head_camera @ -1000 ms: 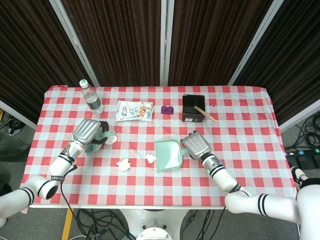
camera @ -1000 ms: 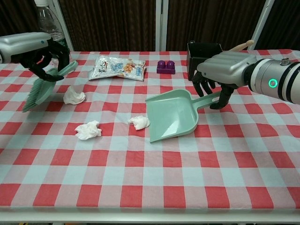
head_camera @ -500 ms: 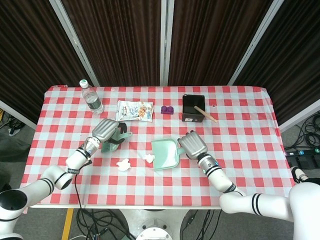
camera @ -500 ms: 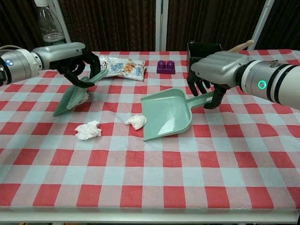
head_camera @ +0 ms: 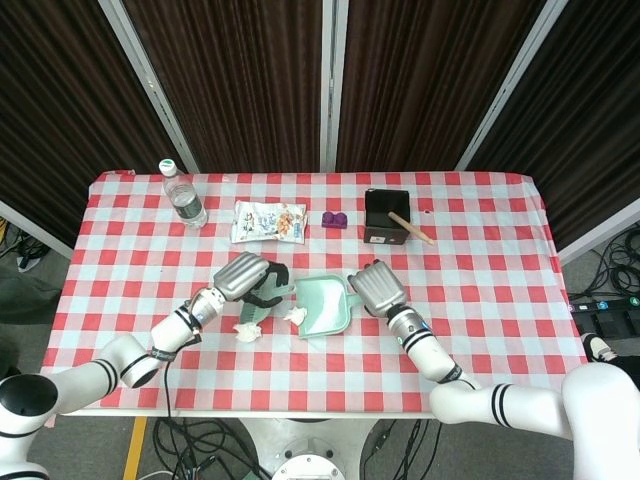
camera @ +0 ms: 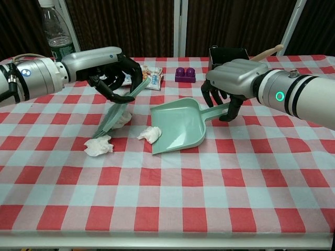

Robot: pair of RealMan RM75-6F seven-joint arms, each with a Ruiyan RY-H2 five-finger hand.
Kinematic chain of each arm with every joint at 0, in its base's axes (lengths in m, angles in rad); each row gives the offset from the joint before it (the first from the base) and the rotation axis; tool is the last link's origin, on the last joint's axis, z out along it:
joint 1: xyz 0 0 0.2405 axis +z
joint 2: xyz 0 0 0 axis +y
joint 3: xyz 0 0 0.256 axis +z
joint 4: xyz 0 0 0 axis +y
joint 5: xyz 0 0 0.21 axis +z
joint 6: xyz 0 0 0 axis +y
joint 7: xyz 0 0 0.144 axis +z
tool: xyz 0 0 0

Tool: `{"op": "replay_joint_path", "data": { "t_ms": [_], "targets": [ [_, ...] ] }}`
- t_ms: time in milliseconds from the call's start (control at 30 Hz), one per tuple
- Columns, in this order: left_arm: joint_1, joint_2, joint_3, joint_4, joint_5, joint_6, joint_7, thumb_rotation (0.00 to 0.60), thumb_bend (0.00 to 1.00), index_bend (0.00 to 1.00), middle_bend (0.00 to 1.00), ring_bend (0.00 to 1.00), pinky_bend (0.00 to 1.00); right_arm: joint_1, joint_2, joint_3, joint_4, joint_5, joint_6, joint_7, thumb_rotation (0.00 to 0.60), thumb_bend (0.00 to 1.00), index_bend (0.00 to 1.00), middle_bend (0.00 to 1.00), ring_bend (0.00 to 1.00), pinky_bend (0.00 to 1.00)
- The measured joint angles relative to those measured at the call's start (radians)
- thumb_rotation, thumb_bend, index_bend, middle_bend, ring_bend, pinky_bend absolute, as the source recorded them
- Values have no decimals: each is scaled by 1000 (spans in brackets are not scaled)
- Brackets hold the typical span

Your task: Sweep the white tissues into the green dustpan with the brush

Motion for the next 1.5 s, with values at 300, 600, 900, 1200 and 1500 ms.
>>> {"op": "replay_joint_path", "data": {
  "t_ms": [300,600,900,1200,1500],
  "targets": [
    [38,98,-9,-138,-38,53,50,600,472,554,541,736,919,14,-26,-2,61,-52,-42,65,600,562,680,577,418,392],
    [169,231,-2,-386,-153,118,236,600,484,555,541,736,919,16,8,-14,83,-125,-84,142,600,563,681,582,417,387],
    [258,199,8,-551,-277,151,477,600,481,555,541,736,919,17,18,-22,93,-162,-107,180,600,562,681,583,417,386],
    [264,23,-47,-516,-351,176,664,600,478,554,541,736,920,12,30,-28,78,-166,-97,178,600,563,683,583,417,386],
    [221,-103,-135,-390,-372,169,693,600,483,554,541,728,919,10,22,-20,76,-148,-89,178,600,563,683,584,417,385]
  ]
}}
